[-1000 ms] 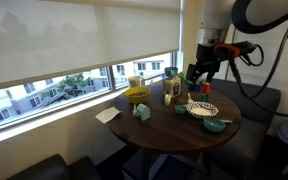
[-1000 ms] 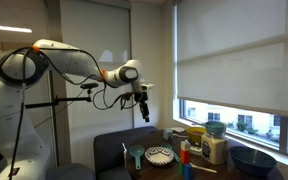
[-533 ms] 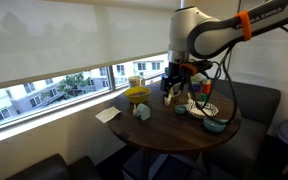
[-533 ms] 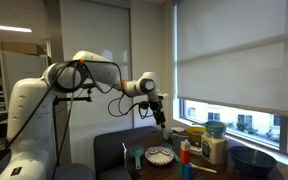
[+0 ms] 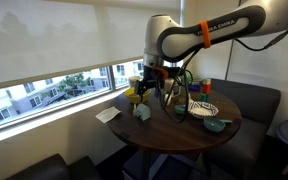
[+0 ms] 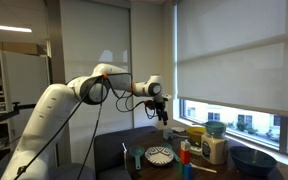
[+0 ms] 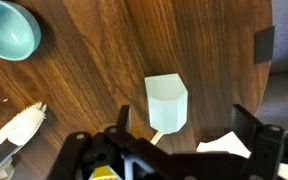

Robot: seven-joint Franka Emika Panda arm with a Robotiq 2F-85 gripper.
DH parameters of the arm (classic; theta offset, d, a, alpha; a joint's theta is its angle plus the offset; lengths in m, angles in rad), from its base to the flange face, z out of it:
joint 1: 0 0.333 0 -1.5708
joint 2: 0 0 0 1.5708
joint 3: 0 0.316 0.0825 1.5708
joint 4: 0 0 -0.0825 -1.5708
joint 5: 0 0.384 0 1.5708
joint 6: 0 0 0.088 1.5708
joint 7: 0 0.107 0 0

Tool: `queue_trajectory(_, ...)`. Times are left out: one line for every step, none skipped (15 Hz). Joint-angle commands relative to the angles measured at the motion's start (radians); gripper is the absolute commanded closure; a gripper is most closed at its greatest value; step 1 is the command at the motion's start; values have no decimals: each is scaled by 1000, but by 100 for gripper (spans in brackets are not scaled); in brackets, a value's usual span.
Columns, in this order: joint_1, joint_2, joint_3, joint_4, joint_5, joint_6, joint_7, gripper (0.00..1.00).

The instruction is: Put the white container in the black and white bowl

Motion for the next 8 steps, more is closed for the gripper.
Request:
queue_trajectory(39,2,-50,13,25,-5,-14,0)
queue_trajectory(39,4,-51,17,26,-8,-14,0)
queue_trajectory(39,4,-51,20,26,-9,-15,0)
queue_trajectory(42,16,-56,22,28,18,-1,0)
queue_trajectory(41,24,-57,19,41,46,-17,0)
queue_trajectory(48,34,-67,18,31,81,-17,0)
queue_trajectory(50,47,-72,18,31,113,-24,0)
queue_trajectory(41,59,-65,14,58,151,-52,0)
